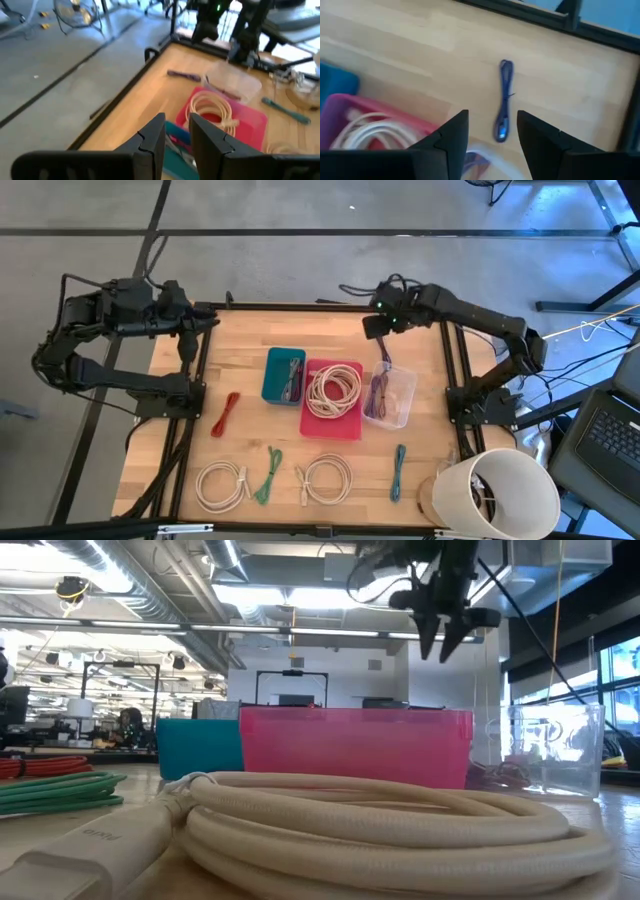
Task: Pick & Place USB Port
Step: Put the purple and black charger cable into the sky blue bin
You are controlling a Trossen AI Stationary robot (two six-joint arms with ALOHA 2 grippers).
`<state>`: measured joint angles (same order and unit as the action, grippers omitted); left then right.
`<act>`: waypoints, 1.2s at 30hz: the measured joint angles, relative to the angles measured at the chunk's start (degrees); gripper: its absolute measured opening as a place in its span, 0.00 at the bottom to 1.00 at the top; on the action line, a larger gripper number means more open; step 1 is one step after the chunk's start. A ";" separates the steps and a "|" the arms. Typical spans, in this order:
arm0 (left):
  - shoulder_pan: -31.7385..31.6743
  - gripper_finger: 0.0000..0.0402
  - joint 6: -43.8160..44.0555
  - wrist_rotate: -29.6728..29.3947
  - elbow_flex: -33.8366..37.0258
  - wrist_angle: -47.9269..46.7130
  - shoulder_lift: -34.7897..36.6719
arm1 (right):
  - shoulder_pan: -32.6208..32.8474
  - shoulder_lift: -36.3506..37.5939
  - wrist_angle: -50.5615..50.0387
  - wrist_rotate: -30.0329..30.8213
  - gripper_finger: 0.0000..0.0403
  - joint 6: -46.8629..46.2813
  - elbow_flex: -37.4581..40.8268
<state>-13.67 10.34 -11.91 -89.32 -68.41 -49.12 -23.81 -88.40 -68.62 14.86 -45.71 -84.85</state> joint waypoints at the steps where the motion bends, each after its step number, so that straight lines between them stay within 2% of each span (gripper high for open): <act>1: 0.00 0.20 0.03 -0.32 0.00 0.95 -0.02 | -1.05 0.00 0.02 -0.46 0.42 1.06 0.44; 11: 0.02 0.19 1.12 -0.65 0.00 8.11 -3.52 | -6.96 0.00 8.64 -6.26 0.42 10.22 12.30; 20: 0.02 0.19 2.52 -0.65 0.00 13.02 -8.61 | -11.30 -0.02 20.34 -12.47 0.42 13.39 25.41; 23: 0.02 0.19 -0.16 -0.60 0.00 16.47 -9.98 | -11.47 -0.04 23.96 -13.47 0.42 13.97 28.88; 28: 0.02 0.19 -4.84 -0.53 0.00 21.97 -11.01 | -11.39 -0.04 28.57 -13.81 0.42 14.33 32.56; 36: 0.02 0.19 -7.08 -1.30 0.00 23.89 -11.23 | -11.37 -3.64 34.25 -16.60 0.42 13.35 33.83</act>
<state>-13.65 3.26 -13.21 -89.32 -44.51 -60.36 -35.18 -92.04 -34.37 -1.74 -32.36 -51.03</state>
